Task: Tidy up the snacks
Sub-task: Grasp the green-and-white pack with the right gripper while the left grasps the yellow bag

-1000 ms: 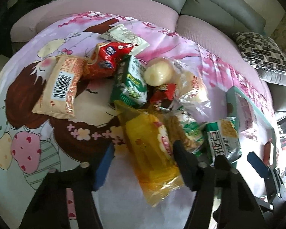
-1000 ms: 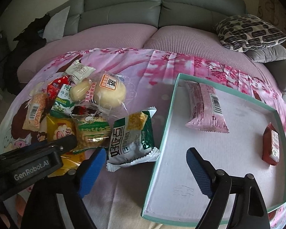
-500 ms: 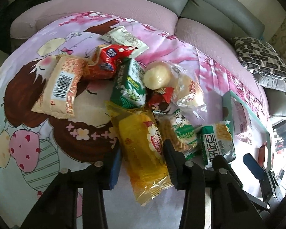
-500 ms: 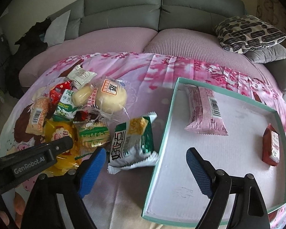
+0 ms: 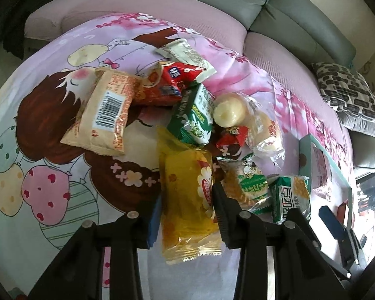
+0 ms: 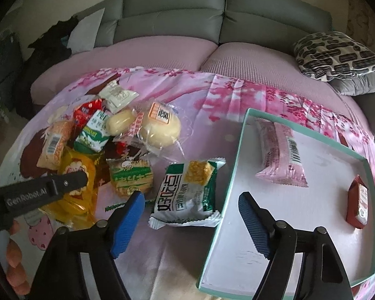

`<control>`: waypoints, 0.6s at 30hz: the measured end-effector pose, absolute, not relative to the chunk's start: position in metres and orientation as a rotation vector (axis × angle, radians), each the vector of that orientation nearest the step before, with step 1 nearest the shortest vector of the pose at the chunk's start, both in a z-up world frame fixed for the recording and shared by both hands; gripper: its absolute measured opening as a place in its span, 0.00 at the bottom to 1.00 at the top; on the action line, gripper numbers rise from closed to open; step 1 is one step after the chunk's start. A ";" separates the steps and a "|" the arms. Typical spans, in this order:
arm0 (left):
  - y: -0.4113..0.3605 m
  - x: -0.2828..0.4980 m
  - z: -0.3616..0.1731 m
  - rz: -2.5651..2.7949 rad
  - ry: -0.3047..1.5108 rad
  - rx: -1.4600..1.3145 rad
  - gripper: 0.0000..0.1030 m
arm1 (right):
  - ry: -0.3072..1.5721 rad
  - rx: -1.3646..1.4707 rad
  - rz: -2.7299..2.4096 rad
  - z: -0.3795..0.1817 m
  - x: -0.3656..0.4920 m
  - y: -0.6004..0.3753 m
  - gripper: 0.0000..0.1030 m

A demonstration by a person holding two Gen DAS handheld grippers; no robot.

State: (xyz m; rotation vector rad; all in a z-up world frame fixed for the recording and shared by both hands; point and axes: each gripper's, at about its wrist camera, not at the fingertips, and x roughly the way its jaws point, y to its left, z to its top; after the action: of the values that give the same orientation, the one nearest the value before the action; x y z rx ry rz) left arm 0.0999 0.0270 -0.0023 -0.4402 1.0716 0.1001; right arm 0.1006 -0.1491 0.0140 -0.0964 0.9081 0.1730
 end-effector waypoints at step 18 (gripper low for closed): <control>0.036 0.098 -0.007 0.078 1.075 -0.498 0.39 | 0.923 -0.273 0.087 -0.001 0.104 -0.129 0.62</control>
State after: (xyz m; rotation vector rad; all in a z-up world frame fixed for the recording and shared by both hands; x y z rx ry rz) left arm 0.0981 0.0359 -0.0071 -0.4979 1.0752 0.0780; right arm 0.1040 -0.1290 -0.0006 -0.2733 0.9225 0.0871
